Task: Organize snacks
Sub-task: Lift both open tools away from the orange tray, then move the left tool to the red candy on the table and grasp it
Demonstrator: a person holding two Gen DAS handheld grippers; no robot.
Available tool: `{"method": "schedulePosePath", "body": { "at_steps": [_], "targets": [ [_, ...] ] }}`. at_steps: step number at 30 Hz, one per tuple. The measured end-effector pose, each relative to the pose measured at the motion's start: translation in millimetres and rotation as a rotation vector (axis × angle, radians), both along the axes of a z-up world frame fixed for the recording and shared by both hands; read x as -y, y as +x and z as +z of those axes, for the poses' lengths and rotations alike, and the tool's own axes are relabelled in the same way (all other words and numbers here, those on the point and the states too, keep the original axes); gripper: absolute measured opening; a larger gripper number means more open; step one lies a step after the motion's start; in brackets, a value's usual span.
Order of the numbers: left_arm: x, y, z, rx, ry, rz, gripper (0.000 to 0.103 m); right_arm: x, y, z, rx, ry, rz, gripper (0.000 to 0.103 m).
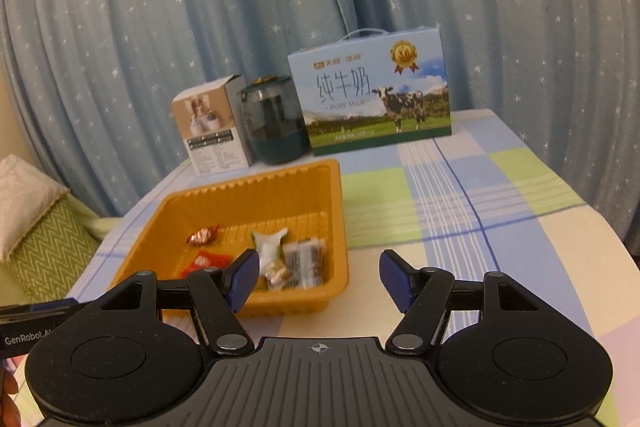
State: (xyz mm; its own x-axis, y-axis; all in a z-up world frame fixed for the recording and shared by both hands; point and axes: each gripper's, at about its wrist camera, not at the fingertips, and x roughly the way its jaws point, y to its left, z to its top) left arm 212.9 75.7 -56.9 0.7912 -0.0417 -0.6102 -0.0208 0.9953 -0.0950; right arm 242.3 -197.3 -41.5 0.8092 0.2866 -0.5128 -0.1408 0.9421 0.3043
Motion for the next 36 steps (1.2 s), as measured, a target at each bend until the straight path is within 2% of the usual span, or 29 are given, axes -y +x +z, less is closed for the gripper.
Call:
{"method": "schedulePosePath", "body": {
  "at_steps": [18, 23, 27, 36],
  "targets": [
    [40.4, -42.9, -39.3, -0.084, 0.014, -0.11, 0.053, 4.4, -55.5, -38.8, -0.16, -0.038, 0.004, 0.067],
    [50.6, -41.4, -43.8, -0.089, 0.009, -0.142, 0.053, -1.7, -58.6, -42.6, -0.164, -0.078, 0.017, 0.067],
    [53.8, -36.8, -46.1, -0.092, -0.007, -0.149, 0.053, 0.5, -55.5, -45.0, -0.183, -0.121, -0.03, 0.067],
    [65.7, -26.8, -55.1, -0.114, -0.018, -0.171, 0.053, 5.2, -51.9, -48.1, -0.213, -0.088, -0.047, 0.067]
  ]
}}
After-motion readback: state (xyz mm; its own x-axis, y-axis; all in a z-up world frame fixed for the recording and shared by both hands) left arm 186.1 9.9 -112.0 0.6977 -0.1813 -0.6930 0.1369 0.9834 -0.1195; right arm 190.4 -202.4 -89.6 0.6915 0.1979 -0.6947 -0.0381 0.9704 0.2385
